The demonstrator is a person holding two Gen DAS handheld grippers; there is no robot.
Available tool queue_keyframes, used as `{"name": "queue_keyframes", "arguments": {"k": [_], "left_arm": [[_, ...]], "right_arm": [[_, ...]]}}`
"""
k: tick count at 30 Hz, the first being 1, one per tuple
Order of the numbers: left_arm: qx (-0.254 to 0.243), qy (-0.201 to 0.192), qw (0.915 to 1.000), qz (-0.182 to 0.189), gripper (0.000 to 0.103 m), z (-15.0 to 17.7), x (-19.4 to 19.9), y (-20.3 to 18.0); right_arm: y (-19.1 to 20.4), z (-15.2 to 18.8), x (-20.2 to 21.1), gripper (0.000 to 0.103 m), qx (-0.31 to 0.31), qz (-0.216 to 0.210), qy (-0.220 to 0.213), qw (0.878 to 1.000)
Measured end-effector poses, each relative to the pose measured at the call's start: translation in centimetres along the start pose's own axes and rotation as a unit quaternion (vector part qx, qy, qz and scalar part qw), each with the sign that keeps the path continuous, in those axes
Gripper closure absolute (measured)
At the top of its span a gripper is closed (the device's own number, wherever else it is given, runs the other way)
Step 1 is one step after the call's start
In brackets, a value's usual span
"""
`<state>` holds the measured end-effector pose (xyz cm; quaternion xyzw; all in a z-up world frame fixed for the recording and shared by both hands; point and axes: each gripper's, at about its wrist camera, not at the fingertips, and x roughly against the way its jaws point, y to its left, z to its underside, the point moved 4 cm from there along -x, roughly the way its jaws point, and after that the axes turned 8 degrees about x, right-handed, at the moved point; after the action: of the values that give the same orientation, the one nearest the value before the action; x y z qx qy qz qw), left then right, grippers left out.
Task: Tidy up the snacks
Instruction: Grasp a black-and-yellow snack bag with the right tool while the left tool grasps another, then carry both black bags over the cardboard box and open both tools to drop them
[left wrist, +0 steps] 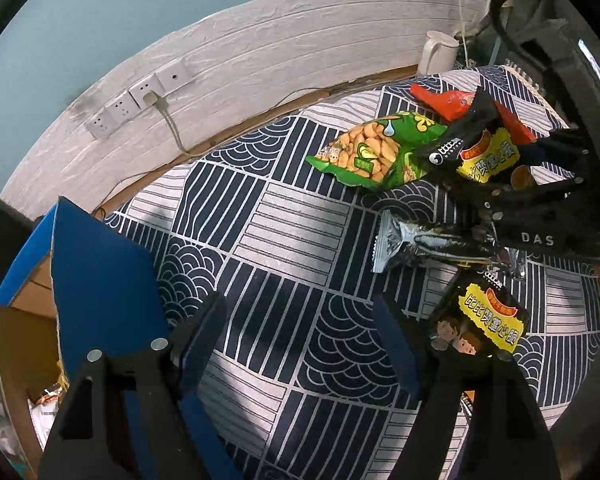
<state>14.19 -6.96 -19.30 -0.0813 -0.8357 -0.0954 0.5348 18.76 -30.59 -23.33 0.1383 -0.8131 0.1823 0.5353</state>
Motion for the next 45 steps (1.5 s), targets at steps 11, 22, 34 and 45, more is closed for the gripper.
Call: {"name": "queue_keyframes", "arguments": {"k": [11, 22, 34, 45], "left_arm": [[-0.044, -0.018, 0.9986, 0.024, 0.022, 0.2, 1.8, -2.5], [-0.120, 0.034, 0.9864, 0.107, 0.021, 1.9, 0.3, -7.8], [-0.135, 0.097, 0.9741, 0.153, 0.015, 2.9, -2.5, -10.3], [-0.167, 0.106, 0.9727, 0.121, 0.015, 4.1, -3.8, -13.0]], "right_arm": [[-2.0, 0.2, 5.5, 0.044, -0.046, -0.025, -0.062, 0.997], [-4.5, 4.9, 8.4, 0.044, -0.080, -0.054, -0.068, 0.993], [-7.9, 9.2, 9.0, 0.044, -0.121, -0.061, -0.062, 0.989], [-8.2, 9.2, 8.5, 0.044, -0.124, -0.069, -0.059, 0.988]]}}
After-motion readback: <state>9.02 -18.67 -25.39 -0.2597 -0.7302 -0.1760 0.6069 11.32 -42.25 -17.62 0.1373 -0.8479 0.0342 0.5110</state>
